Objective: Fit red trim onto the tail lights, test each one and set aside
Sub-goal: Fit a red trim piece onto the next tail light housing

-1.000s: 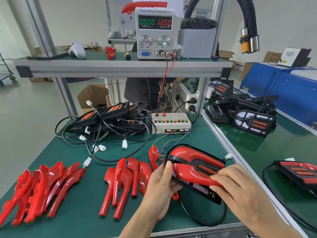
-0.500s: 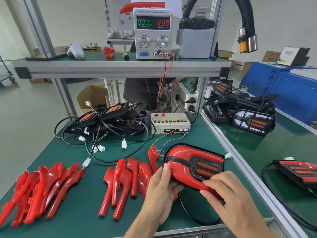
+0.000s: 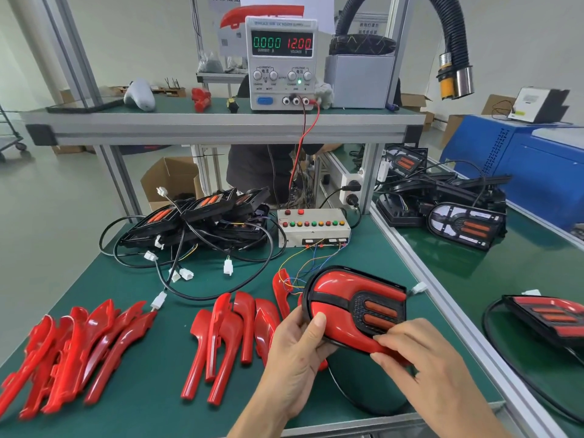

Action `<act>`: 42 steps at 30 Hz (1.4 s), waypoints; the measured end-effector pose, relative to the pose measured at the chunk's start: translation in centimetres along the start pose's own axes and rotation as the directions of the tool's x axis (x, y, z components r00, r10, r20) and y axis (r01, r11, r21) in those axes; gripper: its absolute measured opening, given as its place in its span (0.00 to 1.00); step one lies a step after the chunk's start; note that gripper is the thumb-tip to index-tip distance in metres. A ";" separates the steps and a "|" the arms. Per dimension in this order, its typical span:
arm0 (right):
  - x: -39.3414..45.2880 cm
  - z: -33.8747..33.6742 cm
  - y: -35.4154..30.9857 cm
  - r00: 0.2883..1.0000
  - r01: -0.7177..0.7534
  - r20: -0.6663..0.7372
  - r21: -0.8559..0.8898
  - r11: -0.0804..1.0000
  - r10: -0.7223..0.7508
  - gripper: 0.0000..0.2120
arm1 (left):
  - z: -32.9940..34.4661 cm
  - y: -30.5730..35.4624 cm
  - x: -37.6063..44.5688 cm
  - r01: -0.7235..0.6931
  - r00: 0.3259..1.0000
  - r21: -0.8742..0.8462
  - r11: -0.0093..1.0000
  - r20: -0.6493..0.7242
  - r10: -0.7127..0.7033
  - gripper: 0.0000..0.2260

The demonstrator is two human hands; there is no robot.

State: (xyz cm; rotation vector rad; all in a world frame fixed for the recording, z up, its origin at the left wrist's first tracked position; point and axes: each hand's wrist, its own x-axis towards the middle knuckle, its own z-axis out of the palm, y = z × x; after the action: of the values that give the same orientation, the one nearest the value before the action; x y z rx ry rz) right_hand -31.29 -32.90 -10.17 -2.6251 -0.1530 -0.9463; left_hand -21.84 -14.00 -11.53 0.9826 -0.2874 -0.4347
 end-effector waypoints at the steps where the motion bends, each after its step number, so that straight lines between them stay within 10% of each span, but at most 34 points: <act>1: 0.0 -0.1 0.1 1.000 0.009 0.002 0.006 1.000 -0.009 0.10 | -0.1 0.0 0.0 -0.001 1.000 -0.005 1.000 0.006 0.001 0.22; 42: -0.6 1.2 1.1 0.992 0.119 -0.034 -0.045 0.992 -0.120 0.14 | 0.5 -0.7 -0.5 -0.019 1.000 0.015 1.000 -0.019 0.019 0.18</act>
State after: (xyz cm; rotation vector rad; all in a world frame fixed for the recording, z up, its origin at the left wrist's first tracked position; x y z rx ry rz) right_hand -30.76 -33.54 -11.71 -2.6609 -0.2870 -1.0473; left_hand -22.62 -14.51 -11.90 0.9969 -0.2825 -0.4063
